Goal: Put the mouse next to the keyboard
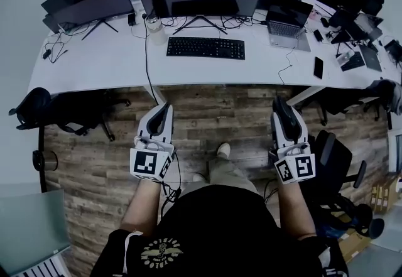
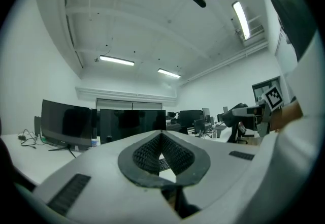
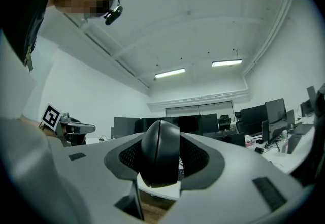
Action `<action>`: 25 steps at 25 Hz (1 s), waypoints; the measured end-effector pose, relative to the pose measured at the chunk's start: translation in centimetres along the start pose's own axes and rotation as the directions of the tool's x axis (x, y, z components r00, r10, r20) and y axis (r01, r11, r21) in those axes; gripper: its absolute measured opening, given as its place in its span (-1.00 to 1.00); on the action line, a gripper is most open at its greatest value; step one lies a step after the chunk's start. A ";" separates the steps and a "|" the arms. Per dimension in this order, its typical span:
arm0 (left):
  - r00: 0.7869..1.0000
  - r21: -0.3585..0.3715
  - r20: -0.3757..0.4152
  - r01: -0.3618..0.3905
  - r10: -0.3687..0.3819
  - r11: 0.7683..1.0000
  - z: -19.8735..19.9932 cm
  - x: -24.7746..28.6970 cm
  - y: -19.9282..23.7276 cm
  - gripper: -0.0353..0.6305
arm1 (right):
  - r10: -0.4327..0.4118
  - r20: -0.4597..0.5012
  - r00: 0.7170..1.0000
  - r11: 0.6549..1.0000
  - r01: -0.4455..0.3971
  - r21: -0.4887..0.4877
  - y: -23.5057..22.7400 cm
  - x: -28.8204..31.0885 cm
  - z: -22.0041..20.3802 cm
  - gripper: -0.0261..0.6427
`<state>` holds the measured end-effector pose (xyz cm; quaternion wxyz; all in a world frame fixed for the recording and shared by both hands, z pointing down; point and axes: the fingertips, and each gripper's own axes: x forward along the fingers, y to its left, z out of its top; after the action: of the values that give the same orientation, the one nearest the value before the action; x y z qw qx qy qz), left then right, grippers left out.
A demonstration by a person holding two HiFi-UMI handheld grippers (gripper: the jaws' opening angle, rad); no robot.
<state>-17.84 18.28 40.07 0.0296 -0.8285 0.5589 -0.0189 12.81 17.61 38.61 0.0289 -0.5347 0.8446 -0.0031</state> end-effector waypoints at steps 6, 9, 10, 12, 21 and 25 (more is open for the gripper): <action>0.999 0.031 0.005 -0.034 0.034 0.999 0.3 4.0 1.0 -0.89 | 0.002 -0.014 1.000 1.000 -0.002 0.003 -2.8 3.0 -1.0 -0.39; 1.000 0.032 -0.006 -0.025 0.025 0.999 0.1 6.6 1.1 -0.89 | 0.000 -0.017 1.000 1.000 0.000 0.012 -4.6 4.5 -1.3 -0.39; 1.000 0.035 -0.013 -0.023 0.023 0.999 -0.1 7.4 1.1 -0.89 | 0.001 -0.020 1.000 1.000 -0.001 0.016 -5.1 5.0 -1.5 -0.39; 0.999 0.039 -0.022 -0.024 0.025 0.999 -0.3 9.0 1.2 -0.89 | 0.006 -0.029 1.000 1.000 -0.005 0.022 -5.9 6.0 -1.7 -0.39; 0.996 0.026 -0.049 -0.071 0.072 0.997 -1.4 14.8 1.7 -0.89 | 0.056 -0.059 0.997 0.997 -0.053 0.051 -9.8 10.7 -2.9 -0.39; 0.994 0.042 -0.050 -0.097 0.099 0.994 -0.6 17.3 1.7 -0.89 | 0.084 -0.054 0.995 0.995 -0.081 0.058 -11.6 12.6 -2.7 -0.39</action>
<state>-12.95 1.61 40.53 0.0323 -0.7986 0.5989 -0.0499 17.76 1.20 41.12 0.0200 -0.4981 0.8659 -0.0405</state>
